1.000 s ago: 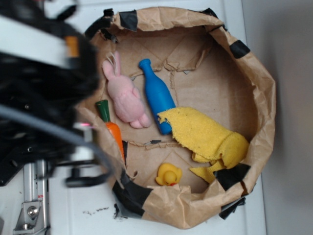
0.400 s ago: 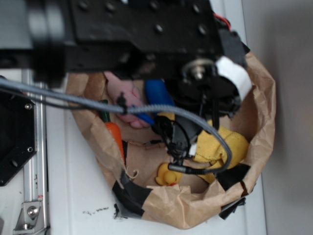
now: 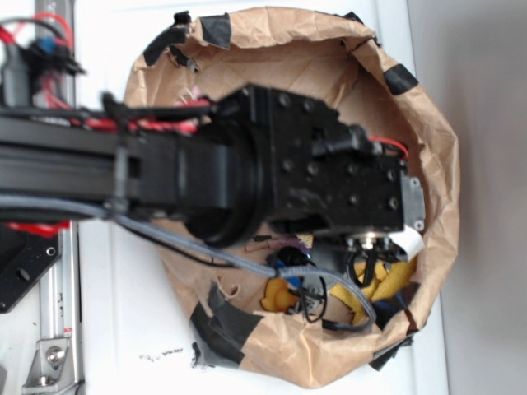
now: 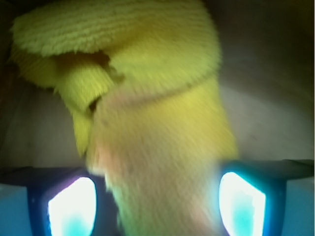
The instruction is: Grab the yellow cloth.
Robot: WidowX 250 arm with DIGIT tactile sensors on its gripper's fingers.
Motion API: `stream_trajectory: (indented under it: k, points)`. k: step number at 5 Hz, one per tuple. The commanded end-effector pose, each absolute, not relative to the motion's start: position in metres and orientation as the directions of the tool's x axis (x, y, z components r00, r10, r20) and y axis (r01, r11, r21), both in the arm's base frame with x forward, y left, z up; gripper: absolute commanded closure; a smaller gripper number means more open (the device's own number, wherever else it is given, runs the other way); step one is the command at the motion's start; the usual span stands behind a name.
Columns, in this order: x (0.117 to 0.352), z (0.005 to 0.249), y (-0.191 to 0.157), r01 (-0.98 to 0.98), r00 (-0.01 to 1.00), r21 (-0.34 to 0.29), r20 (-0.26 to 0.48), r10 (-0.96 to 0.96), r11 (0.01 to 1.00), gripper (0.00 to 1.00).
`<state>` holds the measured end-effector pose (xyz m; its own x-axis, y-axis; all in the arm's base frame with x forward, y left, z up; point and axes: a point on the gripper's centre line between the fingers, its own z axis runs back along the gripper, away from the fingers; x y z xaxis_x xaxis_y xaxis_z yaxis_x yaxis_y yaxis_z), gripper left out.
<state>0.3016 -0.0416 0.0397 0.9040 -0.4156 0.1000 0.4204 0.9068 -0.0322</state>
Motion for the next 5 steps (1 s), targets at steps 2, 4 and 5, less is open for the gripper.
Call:
stream_trajectory:
  k: [2, 4, 5]
  points:
    - [0.309, 0.051, -0.045, 0.345, 0.929, 0.043, 0.124, -0.347, 0.938, 1.0]
    - [0.295, 0.088, -0.027, 0.172, 0.968, 0.02, 0.181, -0.173, 0.985, 1.0]
    - [0.261, 0.137, -0.009, 0.04, 0.975, -0.082, 0.221, -0.021, 0.996, 1.0]
